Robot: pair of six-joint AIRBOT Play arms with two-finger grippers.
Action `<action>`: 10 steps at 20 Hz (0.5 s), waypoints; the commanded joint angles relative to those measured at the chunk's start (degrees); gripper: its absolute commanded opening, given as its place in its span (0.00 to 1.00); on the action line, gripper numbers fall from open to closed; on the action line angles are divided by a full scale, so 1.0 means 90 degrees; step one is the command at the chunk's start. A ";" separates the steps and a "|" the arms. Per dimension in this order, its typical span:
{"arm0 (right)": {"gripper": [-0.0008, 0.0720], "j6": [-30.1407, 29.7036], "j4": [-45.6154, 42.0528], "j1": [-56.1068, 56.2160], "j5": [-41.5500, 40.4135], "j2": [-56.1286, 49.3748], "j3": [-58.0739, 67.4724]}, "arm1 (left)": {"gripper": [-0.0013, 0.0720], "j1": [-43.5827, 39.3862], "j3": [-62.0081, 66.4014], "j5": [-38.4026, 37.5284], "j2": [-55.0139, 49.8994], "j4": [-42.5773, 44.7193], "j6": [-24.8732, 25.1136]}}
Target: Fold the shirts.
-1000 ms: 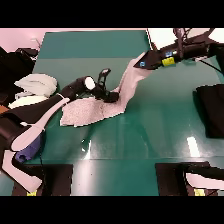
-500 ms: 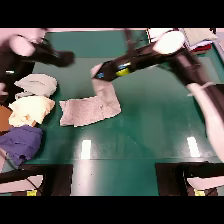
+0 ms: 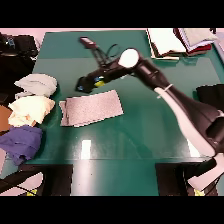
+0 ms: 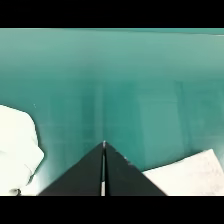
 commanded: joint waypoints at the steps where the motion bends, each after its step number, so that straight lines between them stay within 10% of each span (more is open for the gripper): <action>1: 0.54 0.0308 -0.0617 -0.1052 0.0219 0.0726 -0.1503 | 0.05 0.0041 0.0005 -0.0075 0.0044 -0.0100 0.0022; 4: 0.84 0.0359 -0.0651 -0.2103 0.0425 0.0974 -0.2839 | 0.04 0.0041 0.0007 -0.0073 -0.0007 -0.0488 0.0165; 10: 0.83 0.0257 0.0396 -0.2684 0.0311 0.0151 -0.3597 | 0.04 -0.0347 0.0005 -0.0046 -0.0219 -0.0877 0.0529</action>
